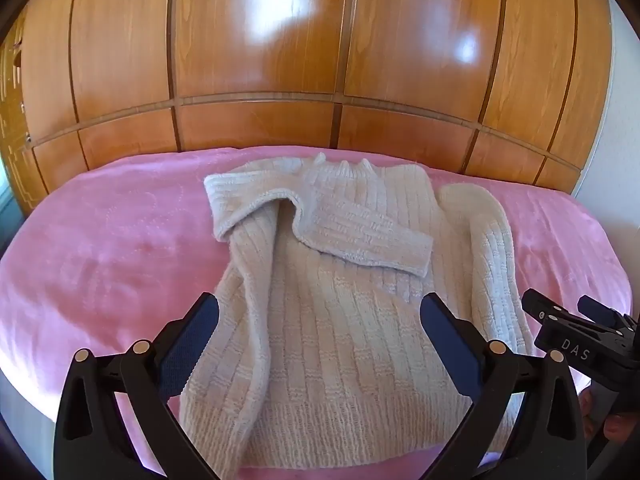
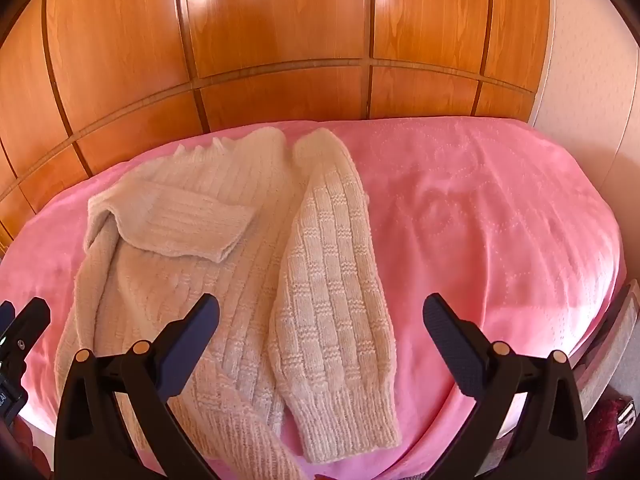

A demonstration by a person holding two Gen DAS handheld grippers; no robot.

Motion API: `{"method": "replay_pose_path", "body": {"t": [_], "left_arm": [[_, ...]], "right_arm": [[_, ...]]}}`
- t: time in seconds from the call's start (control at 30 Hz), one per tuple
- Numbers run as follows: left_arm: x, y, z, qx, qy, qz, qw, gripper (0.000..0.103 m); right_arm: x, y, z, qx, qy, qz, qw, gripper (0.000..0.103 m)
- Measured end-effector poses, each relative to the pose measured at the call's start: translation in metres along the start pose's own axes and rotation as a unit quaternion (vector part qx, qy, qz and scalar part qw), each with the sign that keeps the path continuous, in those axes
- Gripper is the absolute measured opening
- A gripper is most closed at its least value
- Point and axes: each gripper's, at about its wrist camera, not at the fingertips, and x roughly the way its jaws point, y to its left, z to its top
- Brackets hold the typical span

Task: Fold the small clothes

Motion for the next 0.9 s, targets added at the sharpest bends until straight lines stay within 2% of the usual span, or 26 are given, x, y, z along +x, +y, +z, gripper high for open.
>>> {"method": "replay_pose_path", "body": {"t": [0.9], "left_arm": [[0.009, -0.004, -0.017, 0.005, 0.017, 0.006, 0.9998, 0.100]], "right_arm": [[0.010, -0.005, -0.002, 0.007, 0.017, 0.003, 1.000, 0.101]]}}
